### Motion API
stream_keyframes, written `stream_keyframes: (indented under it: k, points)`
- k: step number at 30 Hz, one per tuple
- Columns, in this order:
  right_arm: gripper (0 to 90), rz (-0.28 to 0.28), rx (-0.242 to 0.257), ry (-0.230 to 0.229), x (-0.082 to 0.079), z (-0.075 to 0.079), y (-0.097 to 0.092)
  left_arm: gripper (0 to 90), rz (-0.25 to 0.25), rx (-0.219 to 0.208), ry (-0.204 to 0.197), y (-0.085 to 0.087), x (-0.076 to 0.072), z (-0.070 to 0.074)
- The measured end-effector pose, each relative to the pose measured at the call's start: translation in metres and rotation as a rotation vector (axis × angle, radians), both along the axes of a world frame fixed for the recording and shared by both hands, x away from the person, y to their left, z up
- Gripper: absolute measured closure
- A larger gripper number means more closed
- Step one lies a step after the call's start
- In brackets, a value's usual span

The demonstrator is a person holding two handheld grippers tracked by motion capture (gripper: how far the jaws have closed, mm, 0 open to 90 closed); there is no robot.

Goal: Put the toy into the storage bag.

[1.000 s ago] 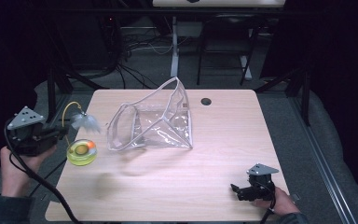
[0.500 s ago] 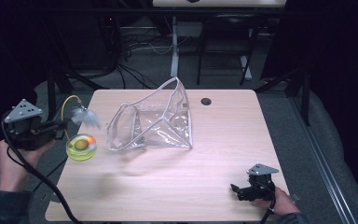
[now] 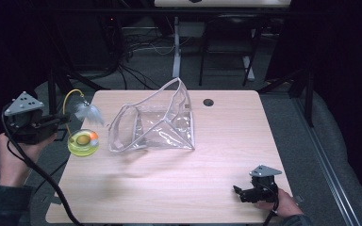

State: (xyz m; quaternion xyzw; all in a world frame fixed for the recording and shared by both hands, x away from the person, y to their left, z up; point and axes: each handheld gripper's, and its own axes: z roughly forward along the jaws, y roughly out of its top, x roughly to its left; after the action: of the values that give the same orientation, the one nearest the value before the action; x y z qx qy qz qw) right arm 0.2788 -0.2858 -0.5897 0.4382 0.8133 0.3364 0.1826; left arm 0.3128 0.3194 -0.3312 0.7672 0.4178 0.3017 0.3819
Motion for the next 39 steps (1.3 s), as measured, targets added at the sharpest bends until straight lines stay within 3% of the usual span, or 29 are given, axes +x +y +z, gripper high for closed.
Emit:
stream_keyframes:
  k: [17,39]
  points:
    - [0.0,0.001,0.0,0.001,0.0,0.0,0.0,87.5,-0.054,0.007,-0.037,-0.023,0.014,0.018]
    - [0.0,0.0,-0.004,0.002,0.0,0.0,0.0,87.5,-0.12,-0.006,-0.037,-0.052,0.041,0.022]
